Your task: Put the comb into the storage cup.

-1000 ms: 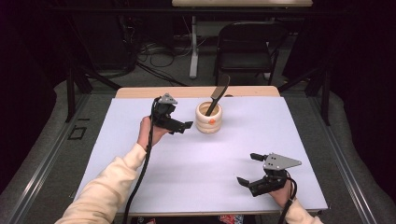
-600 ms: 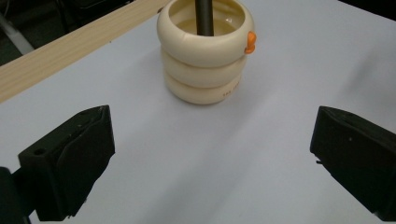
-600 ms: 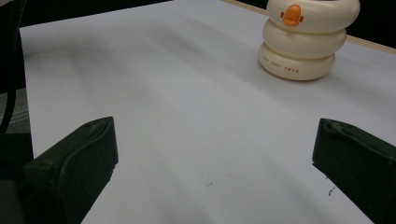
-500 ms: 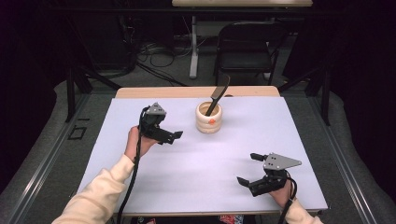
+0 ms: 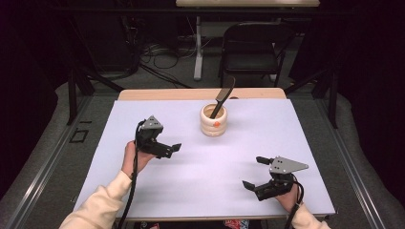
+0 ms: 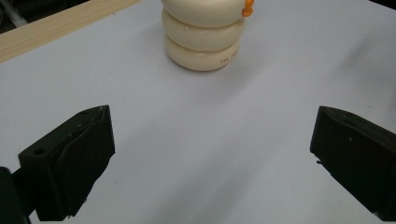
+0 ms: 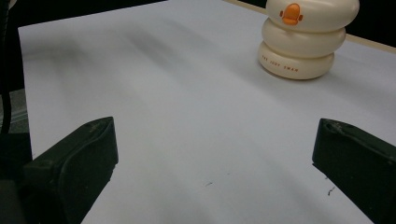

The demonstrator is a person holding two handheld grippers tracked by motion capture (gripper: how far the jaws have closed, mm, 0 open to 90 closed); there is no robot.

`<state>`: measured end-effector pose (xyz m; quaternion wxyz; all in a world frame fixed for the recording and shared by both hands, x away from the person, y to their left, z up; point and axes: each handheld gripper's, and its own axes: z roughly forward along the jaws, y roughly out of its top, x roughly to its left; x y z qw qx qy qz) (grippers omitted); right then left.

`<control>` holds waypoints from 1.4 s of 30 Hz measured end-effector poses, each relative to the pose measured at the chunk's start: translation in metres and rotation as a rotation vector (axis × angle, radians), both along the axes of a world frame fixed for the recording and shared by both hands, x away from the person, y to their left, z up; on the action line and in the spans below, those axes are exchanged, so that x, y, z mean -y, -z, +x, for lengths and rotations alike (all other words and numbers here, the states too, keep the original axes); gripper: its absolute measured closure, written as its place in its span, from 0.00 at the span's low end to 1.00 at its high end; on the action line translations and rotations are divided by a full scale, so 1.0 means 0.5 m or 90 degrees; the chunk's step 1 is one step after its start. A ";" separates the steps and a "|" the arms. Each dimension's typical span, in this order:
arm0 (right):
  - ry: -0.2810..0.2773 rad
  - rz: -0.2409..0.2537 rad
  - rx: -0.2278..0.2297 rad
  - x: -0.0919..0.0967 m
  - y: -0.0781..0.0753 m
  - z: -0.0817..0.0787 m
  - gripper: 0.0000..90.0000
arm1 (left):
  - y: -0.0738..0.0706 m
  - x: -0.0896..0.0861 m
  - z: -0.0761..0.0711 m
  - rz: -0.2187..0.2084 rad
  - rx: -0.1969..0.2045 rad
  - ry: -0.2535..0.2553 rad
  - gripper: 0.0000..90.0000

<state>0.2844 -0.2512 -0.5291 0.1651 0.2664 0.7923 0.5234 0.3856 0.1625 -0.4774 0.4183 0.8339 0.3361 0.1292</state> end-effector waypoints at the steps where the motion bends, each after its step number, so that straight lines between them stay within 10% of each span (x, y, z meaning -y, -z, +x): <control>1: -0.001 0.000 0.000 0.000 0.000 0.000 0.00 | 0.002 -0.003 -0.004 -0.002 0.001 -0.003 0.00; 42: 0.001 -0.006 -0.006 -0.001 0.002 0.002 0.00 | 0.064 -0.087 -0.144 -0.023 0.028 -0.061 0.00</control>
